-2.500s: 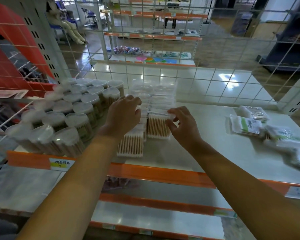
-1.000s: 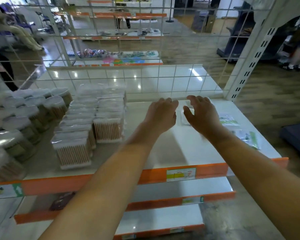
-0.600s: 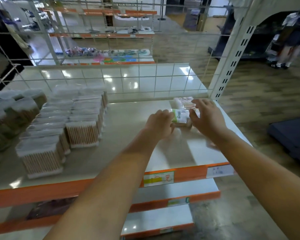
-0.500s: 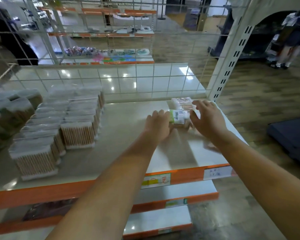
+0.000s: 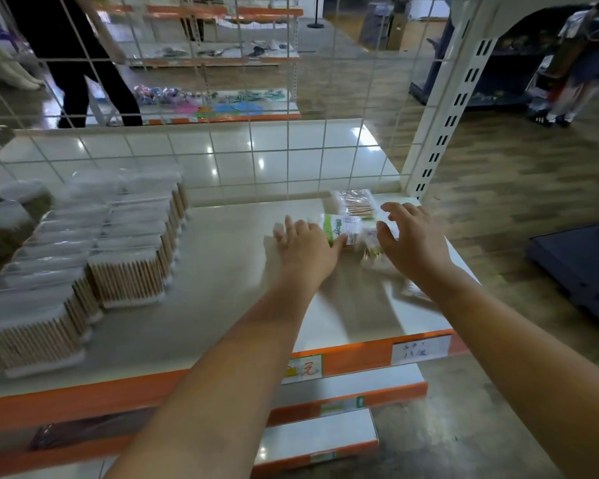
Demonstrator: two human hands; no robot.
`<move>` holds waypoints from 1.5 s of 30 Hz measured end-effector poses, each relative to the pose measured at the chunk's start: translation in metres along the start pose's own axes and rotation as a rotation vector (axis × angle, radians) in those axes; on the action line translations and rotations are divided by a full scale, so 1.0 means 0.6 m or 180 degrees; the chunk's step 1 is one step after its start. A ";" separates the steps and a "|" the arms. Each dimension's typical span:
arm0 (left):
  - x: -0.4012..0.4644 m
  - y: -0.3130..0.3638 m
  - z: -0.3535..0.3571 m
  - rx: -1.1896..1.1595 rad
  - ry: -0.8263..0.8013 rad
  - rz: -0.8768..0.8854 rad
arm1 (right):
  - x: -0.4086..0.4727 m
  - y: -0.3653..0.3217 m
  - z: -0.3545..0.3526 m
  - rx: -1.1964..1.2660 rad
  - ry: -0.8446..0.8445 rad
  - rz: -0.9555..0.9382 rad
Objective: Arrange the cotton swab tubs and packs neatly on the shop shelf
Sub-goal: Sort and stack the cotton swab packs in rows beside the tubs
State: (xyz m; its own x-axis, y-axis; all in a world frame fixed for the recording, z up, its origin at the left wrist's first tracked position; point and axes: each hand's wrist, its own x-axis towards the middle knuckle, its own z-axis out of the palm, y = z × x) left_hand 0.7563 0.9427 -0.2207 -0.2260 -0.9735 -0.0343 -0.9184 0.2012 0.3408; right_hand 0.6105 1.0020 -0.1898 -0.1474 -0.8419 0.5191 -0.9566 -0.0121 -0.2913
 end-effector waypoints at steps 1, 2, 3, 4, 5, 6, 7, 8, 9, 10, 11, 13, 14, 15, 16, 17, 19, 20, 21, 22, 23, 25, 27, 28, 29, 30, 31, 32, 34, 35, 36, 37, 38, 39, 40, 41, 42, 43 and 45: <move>0.001 0.000 0.000 -0.0004 0.0019 0.0039 | 0.000 0.000 0.001 0.0001 -0.0010 0.0016; 0.003 -0.001 0.000 -0.0007 0.0039 0.0055 | 0.000 -0.001 0.001 0.0001 -0.0029 0.0031; 0.003 -0.002 0.001 -0.0020 0.0056 0.0059 | -0.001 -0.001 0.002 0.0002 -0.0047 0.0022; 0.004 -0.002 0.000 -0.0053 0.0067 0.0056 | -0.002 -0.001 0.004 0.0002 -0.0060 -0.0002; 0.004 -0.003 -0.001 -0.0109 0.0069 0.0046 | -0.002 -0.002 0.005 0.0003 -0.0074 -0.0018; 0.004 -0.003 -0.002 -0.0184 0.0057 0.0025 | -0.003 -0.003 0.007 0.0005 -0.0097 -0.0010; 0.004 -0.002 -0.005 -0.0270 0.0031 -0.0013 | -0.004 -0.004 0.008 0.0009 -0.0129 0.0016; 0.003 0.000 -0.007 -0.0357 0.0000 -0.0065 | -0.005 -0.005 0.009 0.0013 -0.0154 0.0039; 0.002 0.003 -0.010 -0.0446 -0.0029 -0.0123 | -0.005 -0.005 0.010 0.0018 -0.0163 0.0051; 0.001 0.005 -0.012 -0.0527 -0.0055 -0.0182 | -0.006 -0.006 0.011 0.0022 -0.0162 0.0054; 0.000 0.009 -0.015 -0.0603 -0.0075 -0.0241 | -0.006 -0.006 0.011 0.0026 -0.0154 0.0055; -0.002 0.016 -0.018 -0.0728 -0.0076 -0.0326 | -0.008 -0.005 0.012 0.0027 -0.0139 0.0039; -0.002 0.019 -0.020 -0.0772 -0.0062 -0.0361 | -0.009 -0.004 0.012 0.0029 -0.0127 0.0028; -0.002 0.023 -0.020 -0.0812 -0.0044 -0.0407 | -0.009 -0.003 0.012 0.0032 -0.0113 0.0024; -0.002 0.026 -0.020 -0.0859 -0.0023 -0.0466 | -0.010 -0.001 0.012 0.0031 -0.0104 0.0032; -0.001 0.027 -0.018 -0.0914 -0.0003 -0.0530 | -0.010 0.000 0.012 0.0028 -0.0096 0.0043; 0.002 0.025 -0.010 -0.0963 0.0031 -0.0669 | -0.011 0.001 0.011 0.0034 -0.0059 0.0040; 0.003 0.023 -0.005 -0.0936 0.0035 -0.0748 | -0.011 0.002 0.011 0.0042 -0.0026 0.0022; 0.004 0.020 0.000 -0.0893 0.0018 -0.0817 | -0.012 0.002 0.010 0.0046 0.0011 -0.0005; 0.004 0.017 0.003 -0.0844 -0.0010 -0.0849 | -0.012 0.004 0.010 0.0043 0.0038 -0.0029; 0.003 0.015 0.005 -0.0799 -0.0033 -0.0842 | -0.012 0.005 0.009 0.0041 0.0053 -0.0046; 0.003 0.015 0.004 -0.0786 -0.0057 -0.0726 | -0.010 0.007 0.008 0.0057 0.0097 -0.0078; 0.001 0.020 0.001 -0.0847 -0.0079 -0.0597 | -0.009 0.008 0.009 0.0068 0.0117 -0.0087; 0.000 0.022 0.001 -0.0868 -0.0075 -0.0575 | -0.009 0.008 0.010 0.0068 0.0117 -0.0083; 0.001 0.023 0.001 -0.0876 -0.0062 -0.0585 | -0.009 0.009 0.010 0.0067 0.0119 -0.0081; 0.002 0.024 0.003 -0.0887 -0.0041 -0.0614 | -0.008 0.009 0.011 0.0063 0.0118 -0.0084; 0.003 0.023 0.004 -0.0906 -0.0012 -0.0643 | -0.009 0.009 0.010 0.0058 0.0121 -0.0093; 0.005 0.022 0.005 -0.0939 0.0019 -0.0665 | -0.009 0.009 0.010 0.0052 0.0121 -0.0098; 0.006 0.019 0.005 -0.1042 0.0126 -0.0691 | -0.007 0.008 0.009 0.0043 0.0109 -0.0085; 0.006 0.019 0.004 -0.1109 0.0185 -0.0702 | -0.006 0.007 0.008 0.0043 0.0099 -0.0062; 0.006 0.018 0.004 -0.1198 0.0244 -0.0702 | -0.005 0.005 0.007 0.0049 0.0092 -0.0037; 0.005 0.019 0.003 -0.1326 0.0294 -0.0676 | -0.005 0.003 0.006 0.0059 0.0089 -0.0021; 0.003 0.019 0.002 -0.1487 0.0334 -0.0616 | -0.004 0.000 0.006 0.0070 0.0092 -0.0016; -0.001 0.020 -0.001 -0.1686 0.0386 -0.0541 | -0.004 -0.004 0.005 0.0079 0.0090 -0.0016; -0.005 0.021 -0.005 -0.1904 0.0460 -0.0475 | -0.003 -0.007 0.005 0.0093 0.0077 -0.0011; -0.010 0.022 -0.011 -0.2133 0.0496 -0.0450 | -0.003 -0.010 0.005 0.0111 0.0063 -0.0002; -0.013 0.021 -0.018 -0.2343 0.0516 -0.0443 | -0.002 -0.014 0.005 0.0125 0.0047 0.0006; -0.015 0.020 -0.026 -0.2506 0.0508 -0.0467 | -0.002 -0.017 0.006 0.0135 0.0042 0.0009; -0.015 0.012 -0.041 -0.2861 0.0465 -0.0534 | -0.003 -0.022 0.007 0.0163 0.0052 0.0025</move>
State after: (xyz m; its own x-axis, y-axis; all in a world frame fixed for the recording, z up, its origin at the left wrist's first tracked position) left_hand 0.7595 0.9500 -0.1945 -0.0136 -0.9986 -0.0510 -0.3243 -0.0438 0.9449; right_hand 0.6246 1.0012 -0.1899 -0.1592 -0.8333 0.5295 -0.9413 -0.0335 -0.3358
